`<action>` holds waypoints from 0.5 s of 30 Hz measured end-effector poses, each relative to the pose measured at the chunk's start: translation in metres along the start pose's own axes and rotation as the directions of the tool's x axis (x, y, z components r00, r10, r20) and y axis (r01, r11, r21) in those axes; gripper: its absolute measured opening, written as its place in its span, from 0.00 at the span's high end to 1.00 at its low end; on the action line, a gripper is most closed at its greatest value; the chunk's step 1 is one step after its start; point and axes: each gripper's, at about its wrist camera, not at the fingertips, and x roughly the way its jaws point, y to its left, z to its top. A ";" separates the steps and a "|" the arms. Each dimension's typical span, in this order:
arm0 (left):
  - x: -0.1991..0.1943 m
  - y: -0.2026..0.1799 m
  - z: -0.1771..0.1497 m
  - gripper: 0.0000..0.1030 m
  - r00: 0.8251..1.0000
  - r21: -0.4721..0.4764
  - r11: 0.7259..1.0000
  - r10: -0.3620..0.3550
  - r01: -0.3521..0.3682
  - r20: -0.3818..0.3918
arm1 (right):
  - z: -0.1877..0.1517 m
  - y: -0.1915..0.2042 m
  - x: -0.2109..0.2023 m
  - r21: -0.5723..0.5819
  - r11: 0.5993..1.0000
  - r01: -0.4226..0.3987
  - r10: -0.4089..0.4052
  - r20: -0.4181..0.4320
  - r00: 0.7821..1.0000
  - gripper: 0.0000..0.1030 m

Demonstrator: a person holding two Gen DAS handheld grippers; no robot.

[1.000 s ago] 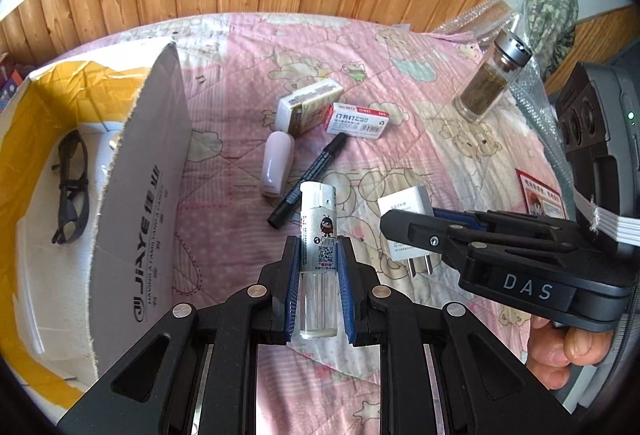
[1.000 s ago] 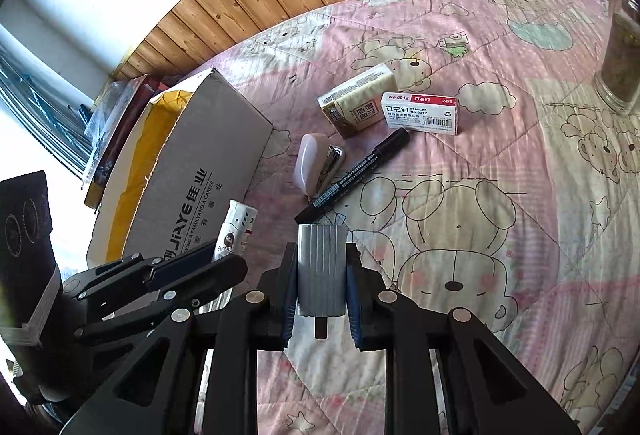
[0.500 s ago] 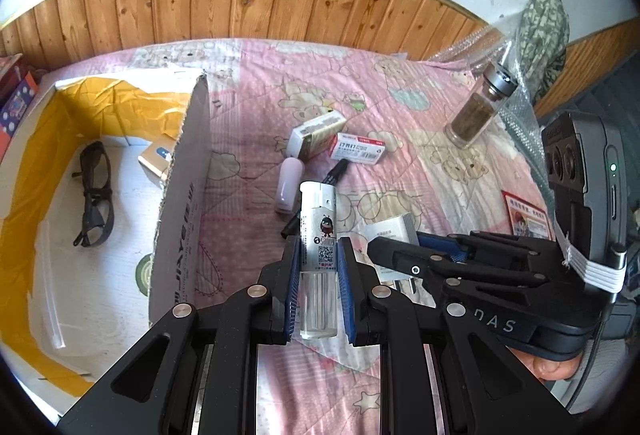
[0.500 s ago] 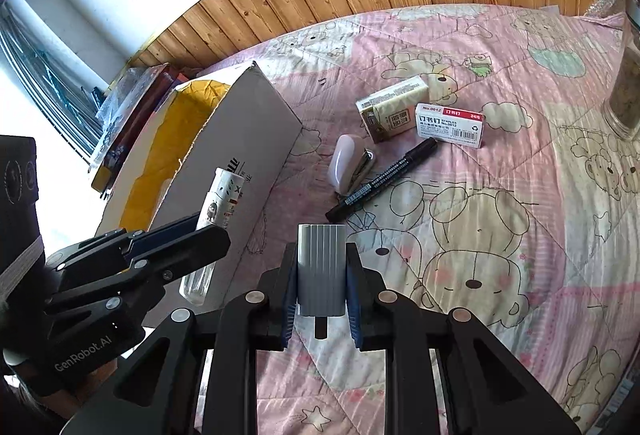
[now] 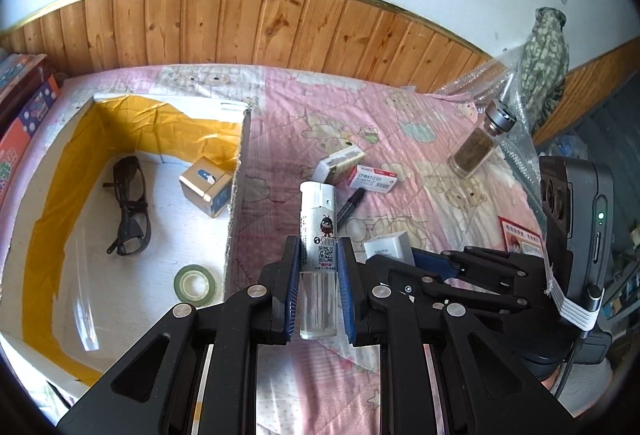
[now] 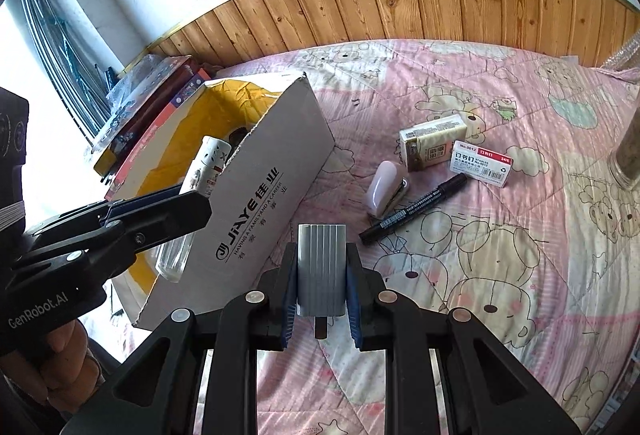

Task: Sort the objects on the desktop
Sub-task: 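Carry the white bottle with the left tool while the right tool carries the charger toward the cardboard box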

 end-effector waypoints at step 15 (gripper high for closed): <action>-0.026 0.027 0.003 0.82 0.999 -0.038 0.999 0.000 0.002 0.048 | 0.013 0.041 -0.003 -0.086 0.996 0.027 -0.022 0.061 0.998 0.78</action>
